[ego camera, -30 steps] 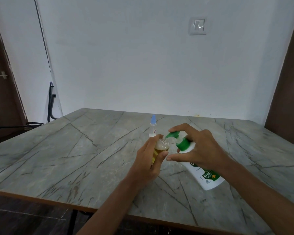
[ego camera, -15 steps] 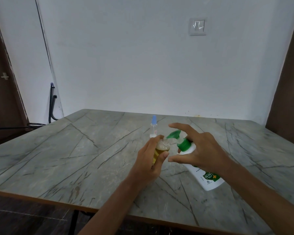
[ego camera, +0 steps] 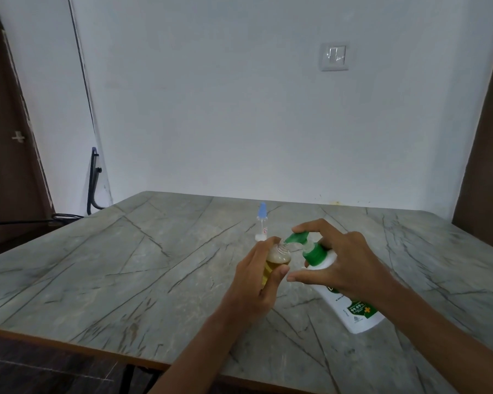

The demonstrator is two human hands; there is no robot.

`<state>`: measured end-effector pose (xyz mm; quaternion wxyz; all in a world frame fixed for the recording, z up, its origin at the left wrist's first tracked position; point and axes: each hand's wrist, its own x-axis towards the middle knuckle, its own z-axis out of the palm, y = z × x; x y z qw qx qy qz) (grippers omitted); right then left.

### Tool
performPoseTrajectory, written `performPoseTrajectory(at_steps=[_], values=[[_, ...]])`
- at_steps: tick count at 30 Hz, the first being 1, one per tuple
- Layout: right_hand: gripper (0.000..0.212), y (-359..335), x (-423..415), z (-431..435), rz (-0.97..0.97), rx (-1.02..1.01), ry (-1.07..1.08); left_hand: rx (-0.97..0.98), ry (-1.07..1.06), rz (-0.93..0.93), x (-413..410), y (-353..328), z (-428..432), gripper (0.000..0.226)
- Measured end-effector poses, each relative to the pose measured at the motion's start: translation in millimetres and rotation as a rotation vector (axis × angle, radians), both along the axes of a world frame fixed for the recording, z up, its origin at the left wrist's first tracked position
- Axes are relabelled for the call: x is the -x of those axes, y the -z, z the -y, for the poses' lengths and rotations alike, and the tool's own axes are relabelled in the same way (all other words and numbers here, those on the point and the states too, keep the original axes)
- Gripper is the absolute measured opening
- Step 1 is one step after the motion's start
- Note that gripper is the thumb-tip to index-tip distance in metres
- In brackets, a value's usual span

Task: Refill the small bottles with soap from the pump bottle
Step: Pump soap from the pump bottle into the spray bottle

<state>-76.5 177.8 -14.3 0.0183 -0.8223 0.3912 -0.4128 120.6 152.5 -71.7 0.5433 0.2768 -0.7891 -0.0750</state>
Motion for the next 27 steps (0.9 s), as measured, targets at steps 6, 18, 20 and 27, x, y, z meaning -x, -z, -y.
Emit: performPoseTrajectory(at_steps=[6,18,20,27], values=[[0.061,-1.2,-1.5,-1.0,0.066,-0.016,-0.044,-0.016,0.030,0.010,-1.6,3.3,2.7,0.039],[0.069,-0.1,-2.0,0.2,-0.068,0.010,0.010,-0.001,0.024,-0.002,-1.9,3.6,5.7,0.042],[0.066,0.3,-1.0,0.3,-0.082,0.014,0.017,-0.001,0.023,-0.010,-0.6,3.0,4.6,0.043],[0.060,-1.9,-2.4,0.2,-0.016,-0.012,-0.016,0.002,0.030,-0.019,-1.4,3.8,5.2,0.044]])
